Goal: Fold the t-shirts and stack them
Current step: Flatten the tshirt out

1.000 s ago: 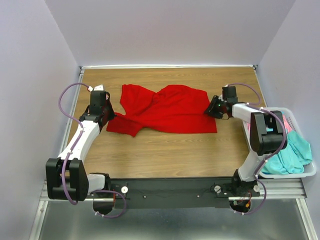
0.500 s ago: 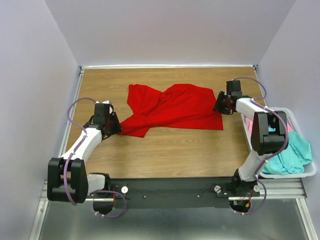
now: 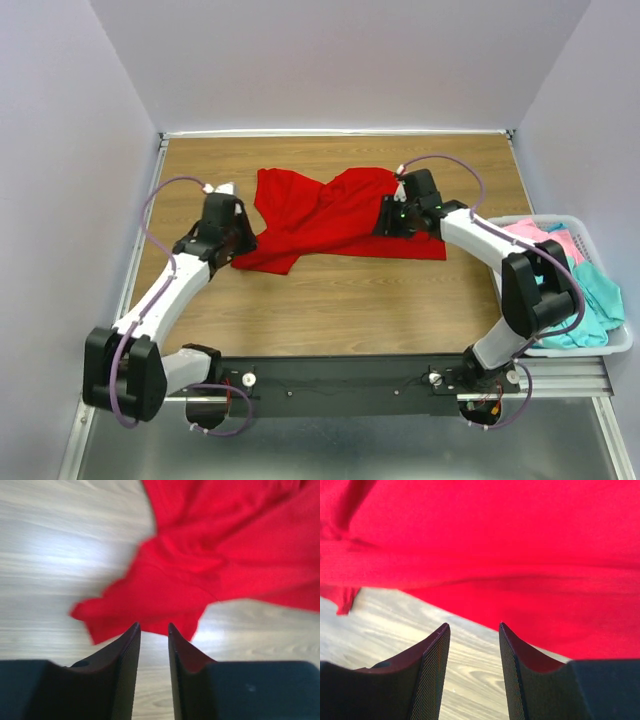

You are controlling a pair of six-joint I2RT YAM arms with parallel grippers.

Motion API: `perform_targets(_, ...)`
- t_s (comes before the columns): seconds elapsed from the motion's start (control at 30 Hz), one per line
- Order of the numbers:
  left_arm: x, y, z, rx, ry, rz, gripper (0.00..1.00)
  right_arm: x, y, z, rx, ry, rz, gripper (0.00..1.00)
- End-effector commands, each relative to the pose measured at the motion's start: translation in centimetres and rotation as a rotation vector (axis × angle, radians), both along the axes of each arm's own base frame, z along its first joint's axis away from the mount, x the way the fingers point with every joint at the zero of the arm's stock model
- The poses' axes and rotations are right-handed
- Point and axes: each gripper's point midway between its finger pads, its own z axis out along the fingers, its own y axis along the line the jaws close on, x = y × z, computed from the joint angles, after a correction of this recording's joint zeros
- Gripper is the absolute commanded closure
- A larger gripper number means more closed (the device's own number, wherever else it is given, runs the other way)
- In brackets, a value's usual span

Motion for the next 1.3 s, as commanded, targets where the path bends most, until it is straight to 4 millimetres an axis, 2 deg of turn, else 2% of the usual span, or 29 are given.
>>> perform_targets(0.0, -0.3, -3.5, -1.5, -0.007, 0.064, -0.077, 0.65, -1.1, 1.3, -1.9, 0.008, 0.068, 0.027, 0.49)
perform_targets(0.03, -0.3, -4.0, -2.4, -0.001, 0.090, -0.088, 0.65, -1.1, 1.2, -2.1, 0.006, 0.071, 0.023, 0.49)
perform_targets(0.13, 0.6, -4.7, -3.2, -0.003, 0.097, -0.094, 0.66, -0.7, 0.7, -2.7, -0.023, 0.066, 0.006, 0.49)
perform_targets(0.3, 4.0, -5.8, -1.9, -0.003, 0.052, -0.103, 0.66, -0.4, 0.3, -2.8, -0.047, 0.050, -0.006, 0.49)
perform_targets(0.33, 4.4, -6.0, -2.9, 0.008, 0.081, -0.105, 0.66, -0.4, 0.2, -2.8, -0.051, 0.050, -0.008, 0.49)
perform_targets(0.4, 5.6, -6.3, -3.1, 0.022, 0.088, -0.119, 0.66, -0.4, 0.1, -2.9, -0.055, 0.050, -0.010, 0.49)
perform_targets(0.43, 5.9, -6.4, -4.3, 0.034, 0.116, -0.123, 0.67, -0.4, 0.1, -2.9, -0.056, 0.049, -0.012, 0.49)
perform_targets(0.53, 7.4, -6.8, -5.5, 0.060, 0.136, -0.131, 0.71, -0.4, -0.3, -3.1, -0.074, 0.044, -0.019, 0.49)
perform_targets(0.6, 7.8, -7.0, -6.5, 0.069, 0.161, -0.138, 0.74, -0.3, -0.4, -3.2, -0.083, 0.043, -0.022, 0.49)
perform_targets(0.63, 7.9, -7.1, -7.6, 0.076, 0.188, -0.144, 0.75, -0.3, -0.6, -3.5, -0.093, 0.045, -0.024, 0.49)
perform_targets(0.7, 8.4, -7.2, -8.2, 0.085, 0.196, -0.146, 0.78, -0.3, -0.6, -3.8, -0.097, 0.051, -0.027, 0.49)
perform_targets(0.73, 8.6, -7.0, -9.2, 0.103, 0.215, -0.142, 0.79, -0.3, -0.6, -3.9, -0.100, 0.052, -0.026, 0.49)
perform_targets(0.8, 9.6, -6.9, -9.3, 0.124, 0.210, -0.136, 0.80, -0.3, -0.7, -4.2, -0.105, 0.060, -0.024, 0.49)
perform_targets(0.83, 9.8, -6.5, -10.3, 0.156, 0.227, -0.129, 0.82, -0.3, -0.7, -4.4, -0.109, 0.061, -0.022, 0.49)
perform_targets(0.9, 11.2, -6.0, -10.8, 0.205, 0.228, -0.115, 0.83, -0.4, -0.9, -4.9, -0.123, 0.071, -0.018, 0.49)
perform_targets(0.93, 12.6, -6.2, -10.0, 0.214, 0.199, -0.111, 0.83, -0.5, -1.0, -5.2, -0.126, 0.075, -0.019, 0.49)
perform_targets(0.97, 12.4, -5.8, -10.9, 0.234, 0.221, -0.110, 0.83, -0.5, -1.0, -5.3, -0.131, 0.077, -0.016, 0.49)
perform_targets(1.0, 13.8, -6.0, -10.0, 0.242, 0.190, -0.102, 0.83, -0.6, -1.1, -5.6, -0.136, 0.083, -0.017, 0.49)
perform_targets(1.1, 16.4, -5.7, -9.7, 0.303, 0.164, -0.086, 0.83, -0.8, -2.0, -6.5, -0.178, 0.092, -0.032, 0.49)
perform_targets(1.13, 16.8, -5.5, -10.3, 0.327, 0.176, -0.081, 0.83, -0.9, -2.2, -6.7, -0.191, 0.095, -0.035, 0.49)
perform_targets(1.17, 18.0, -5.7, -9.1, 0.332, 0.144, -0.085, 0.82, -1.0, -2.5, -7.0, -0.207, 0.096, -0.031, 0.49)
perform_targets(1.27, 18.8, -5.8, -7.1, 0.336, 0.103, -0.079, 0.75, -1.1, -1.6, -5.7, -0.174, 0.062, 0.034, 0.49)
